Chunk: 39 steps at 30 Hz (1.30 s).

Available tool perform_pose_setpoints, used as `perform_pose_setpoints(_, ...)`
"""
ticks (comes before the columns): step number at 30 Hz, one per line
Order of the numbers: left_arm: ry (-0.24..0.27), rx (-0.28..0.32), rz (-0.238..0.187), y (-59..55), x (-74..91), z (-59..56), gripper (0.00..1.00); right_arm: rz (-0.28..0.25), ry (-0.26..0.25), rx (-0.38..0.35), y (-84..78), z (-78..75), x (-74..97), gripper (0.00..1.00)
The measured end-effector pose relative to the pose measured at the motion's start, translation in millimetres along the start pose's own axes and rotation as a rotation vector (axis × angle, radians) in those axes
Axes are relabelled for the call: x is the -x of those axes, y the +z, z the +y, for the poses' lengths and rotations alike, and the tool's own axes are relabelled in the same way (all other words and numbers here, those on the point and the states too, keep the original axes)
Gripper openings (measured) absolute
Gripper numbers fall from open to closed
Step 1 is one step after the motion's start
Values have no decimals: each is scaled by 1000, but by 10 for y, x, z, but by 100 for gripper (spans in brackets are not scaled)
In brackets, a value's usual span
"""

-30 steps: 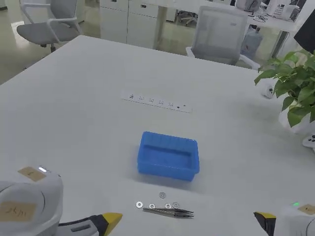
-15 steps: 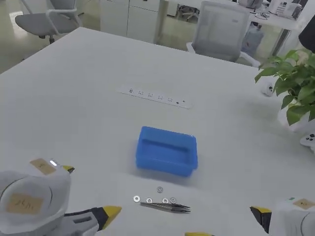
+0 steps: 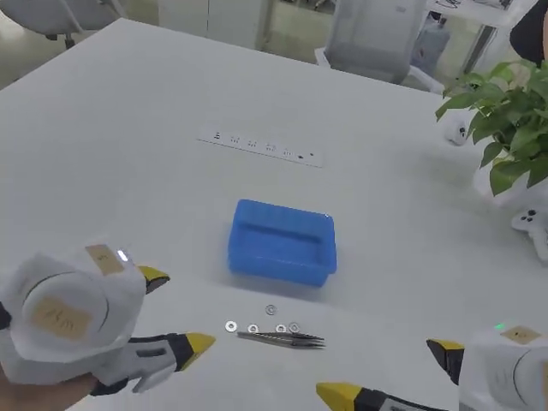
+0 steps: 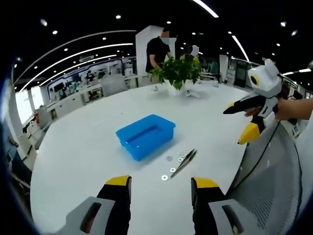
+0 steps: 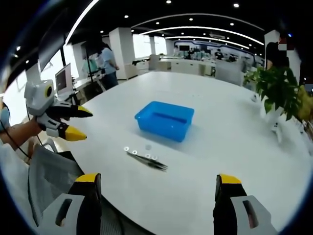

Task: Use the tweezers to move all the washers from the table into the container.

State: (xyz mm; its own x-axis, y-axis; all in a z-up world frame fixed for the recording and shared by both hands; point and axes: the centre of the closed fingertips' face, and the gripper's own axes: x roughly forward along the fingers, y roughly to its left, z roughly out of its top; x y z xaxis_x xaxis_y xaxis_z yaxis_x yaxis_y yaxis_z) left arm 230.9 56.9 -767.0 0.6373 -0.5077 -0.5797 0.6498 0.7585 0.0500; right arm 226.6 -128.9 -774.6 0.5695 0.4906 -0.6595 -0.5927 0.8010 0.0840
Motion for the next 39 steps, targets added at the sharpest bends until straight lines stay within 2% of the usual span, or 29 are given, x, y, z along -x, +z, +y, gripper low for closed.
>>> perform_pose_setpoints(4, -65, -66, 25, 11, -156, -73, 37, 8, -7, -7, -23, -26, 2, 96)
perform_pose_setpoints(9, -146, -125, 83, -73, -337, -158, 30, 7, -17, -33, -38, -59, -8, 96)
perform_pose_setpoints(12, -177, -175, 106, -88, -444, -187, 27, 11, -20, -41, -57, -63, -28, 96)
perform_pose_setpoints(17, -219, -220, 116, -68, -612, -239, 21, 22, -22, -53, -95, -51, -42, 96)
perform_pose_setpoints(20, -240, -280, 140, -109, -718, -266, 17, 27, -25, -57, -112, -38, -40, 96)
perform_pose_setpoints(23, -263, -312, 165, -182, -835, -280, 14, 26, -30, -63, -116, -36, -34, 96)
perform_pose_setpoints(28, -283, -331, 211, -319, -993, -225, 10, 33, -35, -59, -120, -17, -1, 96)
perform_pose_setpoints(31, -294, -314, 226, -378, -1062, -196, 7, 39, -34, -58, -132, -12, 5, 96)
perform_pose_setpoints(36, -319, -295, 268, -503, -1141, -206, 6, 45, -34, -65, -142, -17, 4, 96)
perform_pose_setpoints(39, -328, -294, 275, -521, -1164, -217, 5, 42, -33, -65, -123, -15, 1, 96)
